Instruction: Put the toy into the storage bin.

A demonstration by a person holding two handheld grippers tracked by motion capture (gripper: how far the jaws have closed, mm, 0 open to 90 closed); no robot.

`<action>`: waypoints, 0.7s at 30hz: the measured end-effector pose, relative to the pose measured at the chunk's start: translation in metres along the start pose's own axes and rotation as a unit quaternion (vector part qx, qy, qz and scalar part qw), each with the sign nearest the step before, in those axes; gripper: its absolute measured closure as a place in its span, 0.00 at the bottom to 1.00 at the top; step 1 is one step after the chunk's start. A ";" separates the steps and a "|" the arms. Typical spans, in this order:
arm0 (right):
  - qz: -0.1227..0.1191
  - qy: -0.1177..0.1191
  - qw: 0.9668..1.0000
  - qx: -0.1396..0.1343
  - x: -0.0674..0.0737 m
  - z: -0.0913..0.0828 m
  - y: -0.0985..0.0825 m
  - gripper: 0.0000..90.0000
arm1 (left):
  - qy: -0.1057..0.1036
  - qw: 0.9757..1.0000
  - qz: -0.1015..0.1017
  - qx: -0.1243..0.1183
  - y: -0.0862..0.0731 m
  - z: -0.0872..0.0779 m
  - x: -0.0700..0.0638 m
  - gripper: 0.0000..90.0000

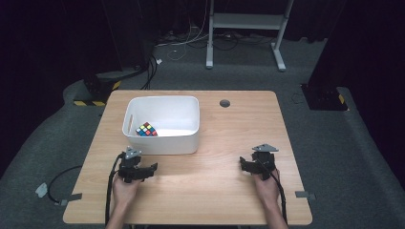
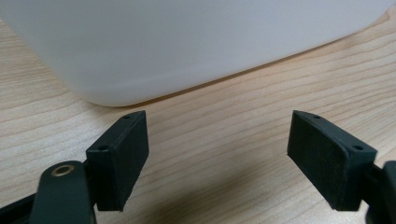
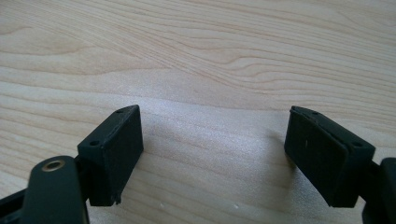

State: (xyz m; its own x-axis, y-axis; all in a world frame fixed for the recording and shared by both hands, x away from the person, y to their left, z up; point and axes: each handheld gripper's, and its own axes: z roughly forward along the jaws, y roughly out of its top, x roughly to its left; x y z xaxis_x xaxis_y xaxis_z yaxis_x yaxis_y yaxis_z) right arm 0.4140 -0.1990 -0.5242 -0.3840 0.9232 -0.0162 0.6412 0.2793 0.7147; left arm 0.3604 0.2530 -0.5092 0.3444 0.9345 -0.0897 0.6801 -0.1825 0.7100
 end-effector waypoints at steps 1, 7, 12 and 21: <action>0.000 0.000 1.000 0.000 0.000 0.000 0.000 0.21 | 0.000 1.000 0.000 0.000 0.000 0.000 0.000 0.23; 0.000 0.000 1.000 0.000 0.000 0.000 0.000 0.21 | 0.002 1.000 0.000 0.001 0.000 0.003 0.000 0.23; 0.000 0.000 1.000 0.000 0.000 0.000 0.000 0.22 | 0.006 1.000 0.000 0.002 0.000 0.006 0.000 0.23; 0.000 0.000 1.000 0.000 0.000 0.000 0.000 0.21 | 0.013 1.000 0.004 -0.001 -0.001 0.010 0.001 0.23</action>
State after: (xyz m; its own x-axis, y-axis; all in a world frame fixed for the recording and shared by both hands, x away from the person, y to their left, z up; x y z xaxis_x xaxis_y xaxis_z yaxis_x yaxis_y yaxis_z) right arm 0.4139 -0.1990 -0.5242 -0.3840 0.9232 -0.0163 0.6413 0.2793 0.7147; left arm 0.3666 0.2507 -0.5168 0.3328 0.9407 -0.0656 0.6767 -0.1898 0.7113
